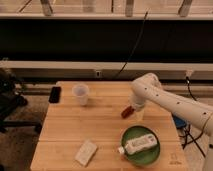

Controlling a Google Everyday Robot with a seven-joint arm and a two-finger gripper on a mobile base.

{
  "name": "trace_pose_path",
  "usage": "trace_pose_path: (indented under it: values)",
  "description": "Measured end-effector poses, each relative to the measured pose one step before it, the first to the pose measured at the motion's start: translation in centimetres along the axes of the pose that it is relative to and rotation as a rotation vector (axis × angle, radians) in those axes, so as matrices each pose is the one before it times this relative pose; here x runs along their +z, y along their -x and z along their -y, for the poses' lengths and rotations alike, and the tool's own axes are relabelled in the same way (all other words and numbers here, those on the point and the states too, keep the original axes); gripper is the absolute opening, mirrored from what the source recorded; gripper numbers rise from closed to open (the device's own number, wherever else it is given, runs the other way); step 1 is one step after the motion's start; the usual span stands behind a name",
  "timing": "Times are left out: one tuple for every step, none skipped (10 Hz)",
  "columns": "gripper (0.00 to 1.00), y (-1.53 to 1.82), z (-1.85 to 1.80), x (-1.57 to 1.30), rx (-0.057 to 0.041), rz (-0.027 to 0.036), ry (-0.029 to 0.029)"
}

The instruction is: Place the pepper in the ceramic cup

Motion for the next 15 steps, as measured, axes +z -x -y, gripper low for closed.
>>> trace_pose_path:
  values:
    - [0.80, 0.054, -0.009, 0.288, -0.00847, 0.00352, 0.00404]
    - [0.80, -0.038, -0.103, 0.216, -0.00429, 0.00256, 0.00482]
    - [0.80, 0.063, 0.025, 0.051, -0.00453, 0.00257, 0.00305]
    - [0.80, 0.121, 0.053, 0.169, -0.00756, 0.00415, 0.00533]
    - [0.80, 0.095, 0.052, 0.124, -0.00489, 0.00285, 0.00409]
    - [0.80, 0.044, 0.021, 0.125, -0.00327, 0.00206, 0.00383]
    - [0.80, 0.081, -0.002, 0.139, -0.00624, 0.00265, 0.00680]
    - [0.80, 0.090, 0.080, 0.140, -0.00496, 0.00295, 0.00232]
    - [0.80, 0.044, 0.007, 0.066, -0.00160, 0.00103, 0.00143]
    - [0.80, -0.090, -0.035, 0.033, -0.00036, 0.00048, 0.00107]
    - [0.80, -0.036, -0.062, 0.121, -0.00289, 0.00221, 0.00423]
    - [0.80, 0.024, 0.023, 0.139, -0.00410, 0.00218, 0.00283]
    - [0.80, -0.007, 0.017, 0.154, -0.00290, 0.00256, 0.00148]
    - [0.80, -0.030, -0.002, 0.138, -0.00248, 0.00169, 0.00185]
    - [0.80, -0.020, -0.015, 0.033, -0.00144, 0.00082, 0.00175]
